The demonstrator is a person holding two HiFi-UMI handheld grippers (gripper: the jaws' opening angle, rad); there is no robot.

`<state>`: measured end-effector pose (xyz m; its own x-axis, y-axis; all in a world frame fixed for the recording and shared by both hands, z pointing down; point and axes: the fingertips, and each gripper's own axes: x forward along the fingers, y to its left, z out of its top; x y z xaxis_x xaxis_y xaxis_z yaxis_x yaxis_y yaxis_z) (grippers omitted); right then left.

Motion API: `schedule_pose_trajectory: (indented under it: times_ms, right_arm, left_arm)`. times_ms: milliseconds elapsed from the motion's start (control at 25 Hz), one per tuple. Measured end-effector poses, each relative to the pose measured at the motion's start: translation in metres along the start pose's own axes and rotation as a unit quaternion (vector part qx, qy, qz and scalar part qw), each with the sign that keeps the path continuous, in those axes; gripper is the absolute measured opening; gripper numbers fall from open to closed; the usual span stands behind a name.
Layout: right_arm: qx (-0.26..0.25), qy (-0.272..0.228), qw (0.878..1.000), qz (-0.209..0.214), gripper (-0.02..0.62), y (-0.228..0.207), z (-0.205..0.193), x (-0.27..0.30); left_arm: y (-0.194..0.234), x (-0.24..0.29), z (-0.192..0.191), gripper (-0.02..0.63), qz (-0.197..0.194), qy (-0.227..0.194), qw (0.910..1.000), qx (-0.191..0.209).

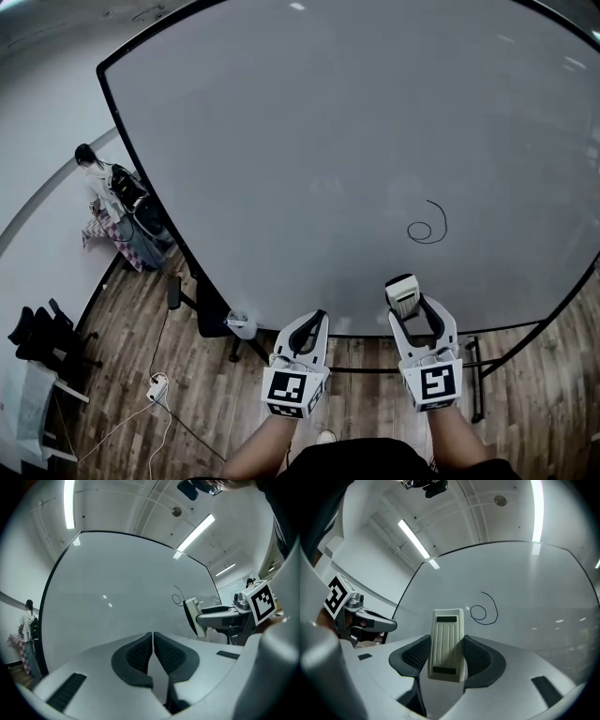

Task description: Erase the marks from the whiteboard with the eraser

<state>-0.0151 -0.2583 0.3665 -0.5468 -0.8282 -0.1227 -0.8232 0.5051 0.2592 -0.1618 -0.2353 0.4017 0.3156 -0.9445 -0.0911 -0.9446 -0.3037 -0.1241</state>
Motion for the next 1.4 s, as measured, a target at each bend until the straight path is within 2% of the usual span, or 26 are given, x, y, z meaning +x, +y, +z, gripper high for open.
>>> schedule_pose_trajectory:
  times_ms: [80,240,520,720,1080,1400]
  right_arm:
    - [0.005,-0.007,1.0,-0.02,0.247,-0.001,0.011,0.013]
    - [-0.038,-0.006,0.998,-0.057,0.247,-0.014,0.012,0.033]
    - [-0.039,-0.014,0.992,-0.121,0.247,-0.026,0.043,0.073]
    - [-0.049,0.0,0.988,-0.147,0.247,-0.032,0.048,0.088]
    - [-0.044,-0.006,0.99,-0.136,0.247,-0.033,0.051,0.094]
    - [-0.044,-0.011,0.99,-0.136,0.247,-0.054,0.052,0.085]
  left_arm:
    - [0.014,0.008,-0.002,0.026,-0.001,0.0,1.0,-0.002]
    - [0.032,0.022,0.003,0.026,-0.023,-0.014,0.9996,-0.011]
    - [0.045,0.038,0.016,0.026,-0.074,-0.038,0.9965,-0.008]
    - [0.045,0.047,0.024,0.026,-0.086,-0.052,0.9949,-0.005]
    - [0.04,0.067,0.037,0.026,-0.079,-0.064,0.9947,-0.012]
    - [0.008,0.082,0.044,0.026,-0.076,-0.07,0.9946,-0.009]
